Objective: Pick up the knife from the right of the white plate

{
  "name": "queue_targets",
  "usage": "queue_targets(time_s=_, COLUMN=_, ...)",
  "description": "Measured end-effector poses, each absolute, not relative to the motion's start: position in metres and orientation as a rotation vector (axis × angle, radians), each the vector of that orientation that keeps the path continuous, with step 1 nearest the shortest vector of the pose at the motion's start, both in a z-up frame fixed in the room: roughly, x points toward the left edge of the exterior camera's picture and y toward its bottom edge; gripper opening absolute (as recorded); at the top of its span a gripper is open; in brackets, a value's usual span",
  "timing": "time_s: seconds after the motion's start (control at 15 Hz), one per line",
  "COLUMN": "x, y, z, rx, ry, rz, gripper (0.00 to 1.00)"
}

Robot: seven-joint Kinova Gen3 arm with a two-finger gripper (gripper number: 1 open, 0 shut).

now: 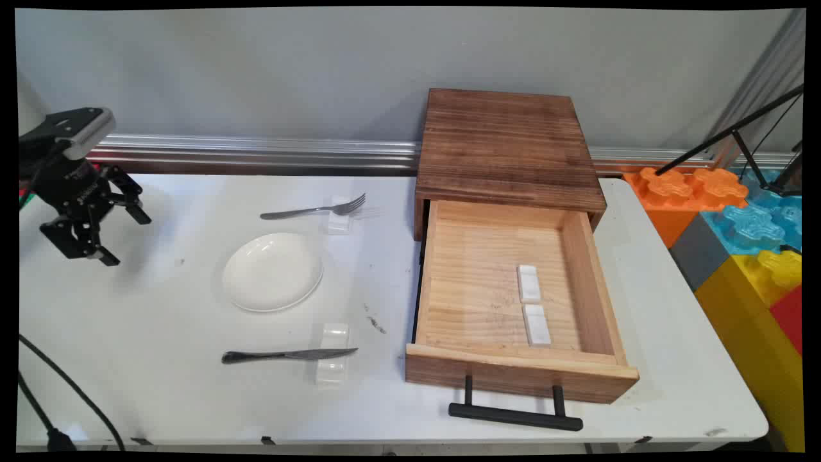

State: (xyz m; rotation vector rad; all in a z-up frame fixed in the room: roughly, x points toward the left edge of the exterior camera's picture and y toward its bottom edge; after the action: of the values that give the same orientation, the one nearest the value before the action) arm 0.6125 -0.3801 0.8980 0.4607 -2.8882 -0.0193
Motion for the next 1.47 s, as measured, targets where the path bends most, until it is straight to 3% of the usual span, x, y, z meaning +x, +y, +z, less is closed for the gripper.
queue_targets(time_s=0.6, x=0.574, y=-0.384, z=0.888, rx=0.498, ry=-2.748, rz=-0.055, gripper=1.00)
queue_targets(time_s=1.47, x=0.482, y=-0.346, z=0.850, rx=0.508, ry=-2.684, rz=-0.045, gripper=1.00)
